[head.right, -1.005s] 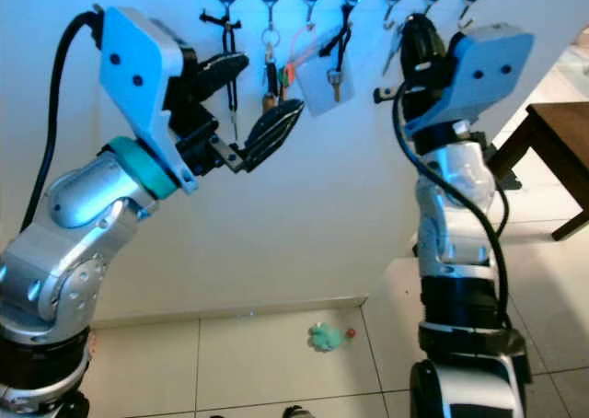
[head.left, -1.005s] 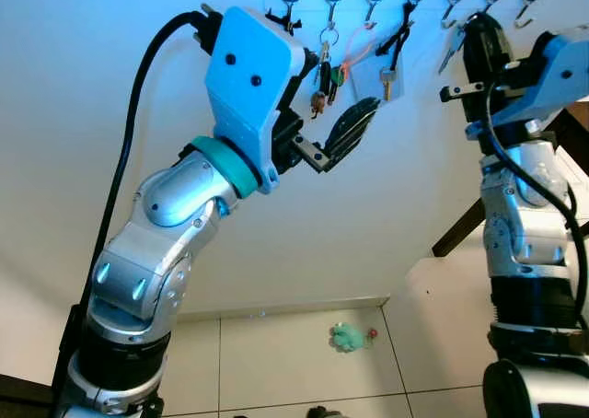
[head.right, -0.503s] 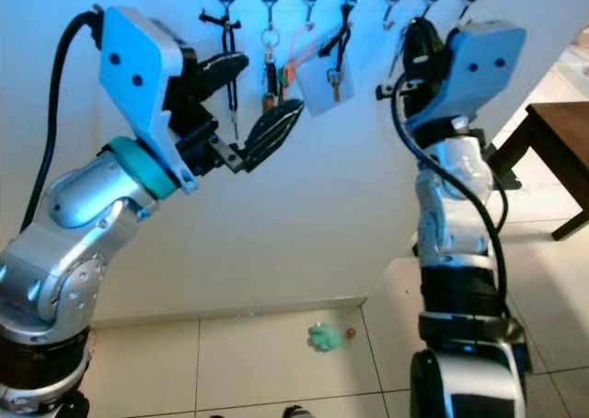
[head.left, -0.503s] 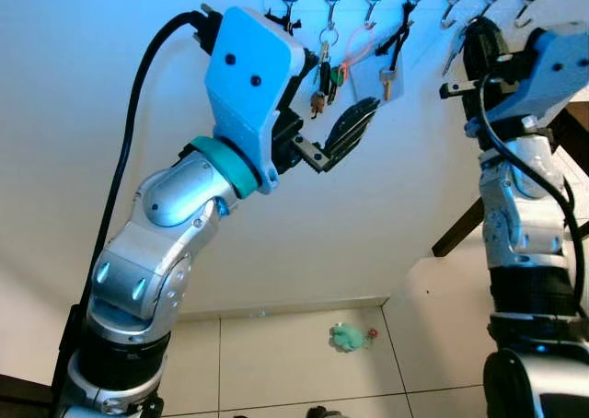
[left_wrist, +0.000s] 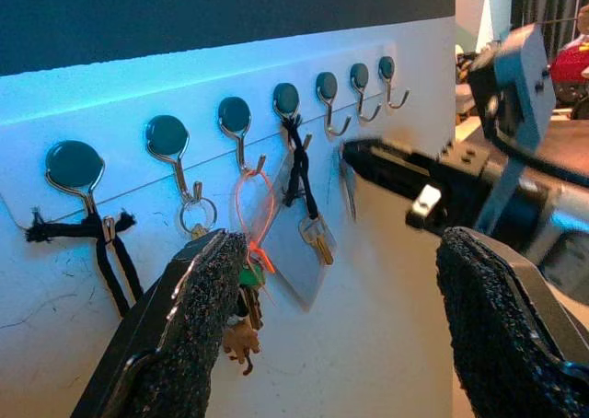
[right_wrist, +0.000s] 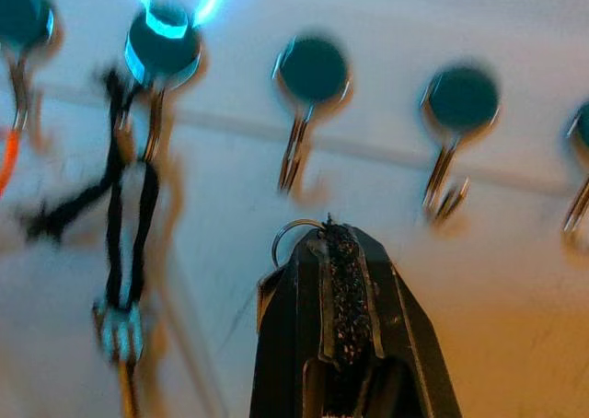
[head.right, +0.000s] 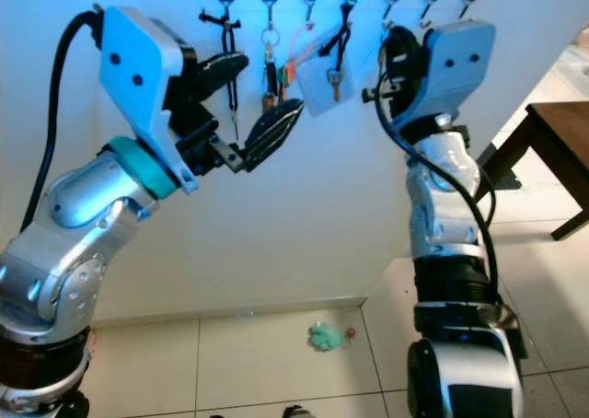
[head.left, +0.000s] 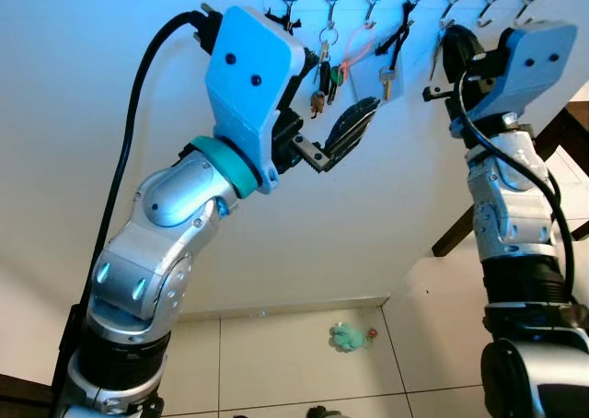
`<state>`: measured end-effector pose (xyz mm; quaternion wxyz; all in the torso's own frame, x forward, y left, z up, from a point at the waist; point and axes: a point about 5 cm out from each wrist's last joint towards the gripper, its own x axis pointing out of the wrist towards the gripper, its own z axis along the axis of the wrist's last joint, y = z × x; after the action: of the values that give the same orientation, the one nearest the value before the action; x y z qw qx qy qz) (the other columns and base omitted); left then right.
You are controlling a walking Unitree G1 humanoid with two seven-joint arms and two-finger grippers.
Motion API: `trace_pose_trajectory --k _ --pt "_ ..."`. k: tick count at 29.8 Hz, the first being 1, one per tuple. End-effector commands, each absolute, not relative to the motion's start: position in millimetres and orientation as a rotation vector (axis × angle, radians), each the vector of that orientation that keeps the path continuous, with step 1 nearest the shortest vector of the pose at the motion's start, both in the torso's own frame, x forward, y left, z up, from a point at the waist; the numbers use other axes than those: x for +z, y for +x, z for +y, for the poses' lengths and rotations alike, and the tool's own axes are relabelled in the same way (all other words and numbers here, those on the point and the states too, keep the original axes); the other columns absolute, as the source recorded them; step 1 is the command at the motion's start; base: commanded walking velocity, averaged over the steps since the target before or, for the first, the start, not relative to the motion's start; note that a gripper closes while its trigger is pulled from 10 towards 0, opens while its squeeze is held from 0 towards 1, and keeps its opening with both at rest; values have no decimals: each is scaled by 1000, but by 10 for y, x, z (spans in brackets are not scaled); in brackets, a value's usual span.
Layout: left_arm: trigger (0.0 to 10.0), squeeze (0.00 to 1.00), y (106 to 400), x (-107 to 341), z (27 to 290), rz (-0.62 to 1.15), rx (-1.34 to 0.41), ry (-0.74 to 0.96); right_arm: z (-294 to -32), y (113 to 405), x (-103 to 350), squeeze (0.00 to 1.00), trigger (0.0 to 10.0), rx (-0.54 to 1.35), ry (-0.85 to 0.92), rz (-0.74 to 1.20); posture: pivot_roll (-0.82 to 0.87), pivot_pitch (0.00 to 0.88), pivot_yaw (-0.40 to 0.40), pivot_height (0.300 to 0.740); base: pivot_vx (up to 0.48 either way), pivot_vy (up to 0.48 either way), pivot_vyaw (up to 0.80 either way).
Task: Hang keys on a hook
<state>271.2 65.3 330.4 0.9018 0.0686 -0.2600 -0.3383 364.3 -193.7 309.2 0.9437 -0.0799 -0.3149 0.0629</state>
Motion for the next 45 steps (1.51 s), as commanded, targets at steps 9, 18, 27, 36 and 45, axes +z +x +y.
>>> trace_pose_trajectory --k 9,18,27,36,45 --pt "10000 0 2689 3313 632 -543 -717 137 -1925 3536 3028 0 10000 165 -156 -661 -96 153 55 740 0 0 0" --pt "10000 0 2695 3312 627 -543 -719 137 -1786 3406 3288 0 10000 242 -158 -806 -101 152 56 740 0 0 0" --pt "10000 0 2693 3314 630 -543 -717 140 -1782 3360 3353 0 10000 250 -158 -838 -101 152 56 740 0 0 0" --pt "10000 0 2687 3316 620 -548 -724 141 -1910 3378 3350 0 10000 145 -162 -822 -102 137 56 740 0 0 0" --pt "10000 0 2688 3318 622 -548 -726 142 -1971 3398 3283 0 10000 115 -151 -796 -102 135 60 740 0 0 0"
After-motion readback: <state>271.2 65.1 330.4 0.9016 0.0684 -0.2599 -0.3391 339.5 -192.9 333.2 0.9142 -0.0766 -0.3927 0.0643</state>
